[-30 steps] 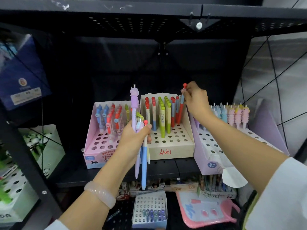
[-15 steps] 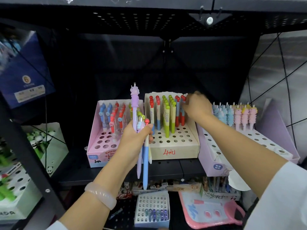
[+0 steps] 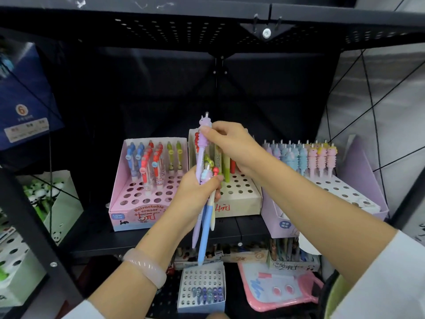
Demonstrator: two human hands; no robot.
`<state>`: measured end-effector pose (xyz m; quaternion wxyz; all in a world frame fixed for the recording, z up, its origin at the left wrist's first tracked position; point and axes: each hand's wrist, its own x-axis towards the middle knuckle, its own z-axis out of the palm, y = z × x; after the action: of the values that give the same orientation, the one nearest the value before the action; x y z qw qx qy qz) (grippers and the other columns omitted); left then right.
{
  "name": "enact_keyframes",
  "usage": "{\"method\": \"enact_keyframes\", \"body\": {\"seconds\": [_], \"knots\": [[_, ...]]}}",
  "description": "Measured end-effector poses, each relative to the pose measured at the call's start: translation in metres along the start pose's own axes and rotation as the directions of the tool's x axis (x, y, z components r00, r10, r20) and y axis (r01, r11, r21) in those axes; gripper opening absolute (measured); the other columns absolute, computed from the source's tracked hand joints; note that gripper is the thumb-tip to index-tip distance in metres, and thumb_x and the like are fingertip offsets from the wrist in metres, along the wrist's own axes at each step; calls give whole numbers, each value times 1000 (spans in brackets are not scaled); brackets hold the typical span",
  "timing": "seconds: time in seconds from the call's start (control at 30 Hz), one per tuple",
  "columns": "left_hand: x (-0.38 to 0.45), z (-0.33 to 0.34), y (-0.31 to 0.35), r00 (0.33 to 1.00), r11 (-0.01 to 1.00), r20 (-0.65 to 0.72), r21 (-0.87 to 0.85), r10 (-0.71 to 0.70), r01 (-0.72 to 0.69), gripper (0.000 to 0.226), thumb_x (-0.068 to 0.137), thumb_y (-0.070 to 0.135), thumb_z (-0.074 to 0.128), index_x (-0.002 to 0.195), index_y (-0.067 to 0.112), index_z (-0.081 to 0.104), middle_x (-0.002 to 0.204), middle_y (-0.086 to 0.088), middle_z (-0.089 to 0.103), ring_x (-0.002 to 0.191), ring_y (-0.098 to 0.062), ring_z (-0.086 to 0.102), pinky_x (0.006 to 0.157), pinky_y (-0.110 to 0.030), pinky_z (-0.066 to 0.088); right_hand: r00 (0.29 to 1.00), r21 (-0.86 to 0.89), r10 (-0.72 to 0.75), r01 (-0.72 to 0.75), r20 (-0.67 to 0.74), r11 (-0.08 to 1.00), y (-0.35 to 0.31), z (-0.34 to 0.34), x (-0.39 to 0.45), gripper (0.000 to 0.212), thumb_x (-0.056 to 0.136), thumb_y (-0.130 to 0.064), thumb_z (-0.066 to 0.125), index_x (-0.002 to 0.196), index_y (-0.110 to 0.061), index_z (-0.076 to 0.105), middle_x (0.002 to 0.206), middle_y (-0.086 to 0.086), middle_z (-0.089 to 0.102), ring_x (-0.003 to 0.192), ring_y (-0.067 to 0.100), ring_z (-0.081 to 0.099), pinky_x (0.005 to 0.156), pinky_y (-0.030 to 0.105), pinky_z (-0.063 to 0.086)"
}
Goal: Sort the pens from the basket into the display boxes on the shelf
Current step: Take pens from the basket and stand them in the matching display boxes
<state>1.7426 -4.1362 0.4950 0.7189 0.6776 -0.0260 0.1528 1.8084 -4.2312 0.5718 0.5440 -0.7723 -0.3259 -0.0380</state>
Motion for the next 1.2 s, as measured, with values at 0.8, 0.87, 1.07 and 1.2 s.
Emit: {"method": "enact_keyframes", "body": {"seconds": [0.8, 0.87, 1.07, 1.2], "knots": [[8, 43, -14, 997, 996, 17, -30, -78, 79, 3, 91, 12, 56, 91, 14, 54, 62, 2, 55, 51, -9, 53, 54, -21, 49, 901, -373, 0, -179, -433, 911, 91, -109, -19, 18, 95, -27, 51, 89, -10, 50, 61, -2, 54, 58, 15, 52, 53, 25, 37], [8, 43, -14, 997, 996, 21, -40, -78, 79, 3, 91, 13, 57, 91, 14, 54, 62, 2, 55, 52, -9, 53, 54, -21, 49, 923, -363, 42, -191, -382, 912, 92, -106, -19, 17, 95, -26, 50, 85, -11, 47, 66, 4, 58, 67, 25, 61, 60, 31, 46], [6, 42, -14, 997, 996, 37, -59, -62, 64, 6, 90, 14, 57, 94, 11, 53, 56, 8, 56, 51, -8, 53, 55, -21, 49, 959, -502, 203, -276, -196, 819, 100, -91, -30, 31, 94, -26, 53, 67, -18, 38, 73, 17, 67, 75, 35, 67, 70, 40, 54], [4, 40, -11, 998, 995, 36, -79, -59, 62, 5, 90, 13, 57, 94, 13, 54, 57, 7, 56, 51, -7, 54, 54, -20, 49, 950, -633, 238, -313, -204, 708, 100, -88, -33, 35, 92, -31, 56, 65, -16, 40, 79, 18, 69, 77, 30, 65, 67, 34, 49]]}}
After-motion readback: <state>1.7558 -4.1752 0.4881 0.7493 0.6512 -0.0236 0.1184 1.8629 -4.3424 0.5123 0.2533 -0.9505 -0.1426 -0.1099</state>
